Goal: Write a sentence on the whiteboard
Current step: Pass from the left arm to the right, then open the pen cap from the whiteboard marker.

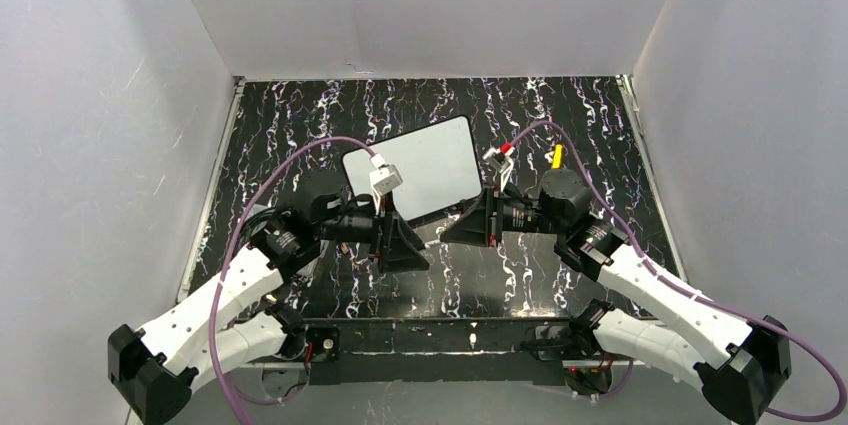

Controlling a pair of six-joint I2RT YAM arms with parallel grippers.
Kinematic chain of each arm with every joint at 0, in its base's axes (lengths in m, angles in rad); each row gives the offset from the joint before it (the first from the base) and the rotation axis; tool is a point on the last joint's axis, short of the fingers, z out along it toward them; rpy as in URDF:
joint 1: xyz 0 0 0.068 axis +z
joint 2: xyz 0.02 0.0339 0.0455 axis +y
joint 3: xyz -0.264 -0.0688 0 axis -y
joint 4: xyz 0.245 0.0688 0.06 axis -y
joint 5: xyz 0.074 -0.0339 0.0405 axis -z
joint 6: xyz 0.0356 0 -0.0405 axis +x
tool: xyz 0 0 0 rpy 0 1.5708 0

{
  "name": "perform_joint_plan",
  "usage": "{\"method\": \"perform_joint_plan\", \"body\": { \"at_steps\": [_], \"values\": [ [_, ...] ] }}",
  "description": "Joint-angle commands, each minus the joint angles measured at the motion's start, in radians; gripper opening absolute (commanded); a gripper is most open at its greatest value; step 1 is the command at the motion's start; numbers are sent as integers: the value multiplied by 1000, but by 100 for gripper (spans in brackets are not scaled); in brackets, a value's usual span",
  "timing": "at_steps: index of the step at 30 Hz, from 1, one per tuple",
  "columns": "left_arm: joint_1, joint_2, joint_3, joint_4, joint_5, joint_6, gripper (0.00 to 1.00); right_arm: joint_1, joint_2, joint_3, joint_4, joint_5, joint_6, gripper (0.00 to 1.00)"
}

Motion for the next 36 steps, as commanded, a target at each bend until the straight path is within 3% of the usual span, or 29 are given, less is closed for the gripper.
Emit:
{"method": "perform_joint_plan", "body": {
  "at_steps": [1, 6, 17, 22, 28, 33, 35, 36],
  "values": [
    [5, -42, -29, 305, 13, -241, 74, 4, -21, -22, 277, 52, 69, 1],
    [6, -63, -33, 361, 48, -307, 60, 4, -28, -41, 379, 46, 109, 1],
    [73, -99, -46, 361, 119, -336, 52, 5, -85, -54, 367, 36, 120, 1],
    [85, -91, -41, 361, 135, -338, 41, 4, -94, -50, 348, 21, 115, 1],
    [85, -87, -36, 361, 140, -340, 38, 4, -86, -45, 322, 12, 98, 1],
    [86, -89, -39, 361, 145, -338, 14, 4, -83, -43, 310, 16, 87, 1],
    [85, -90, -40, 360, 148, -332, 0, 4, -78, -38, 286, 18, 77, 1],
    [85, -93, -41, 361, 149, -329, 0, 4, -74, -33, 270, 20, 71, 1]
  ]
}}
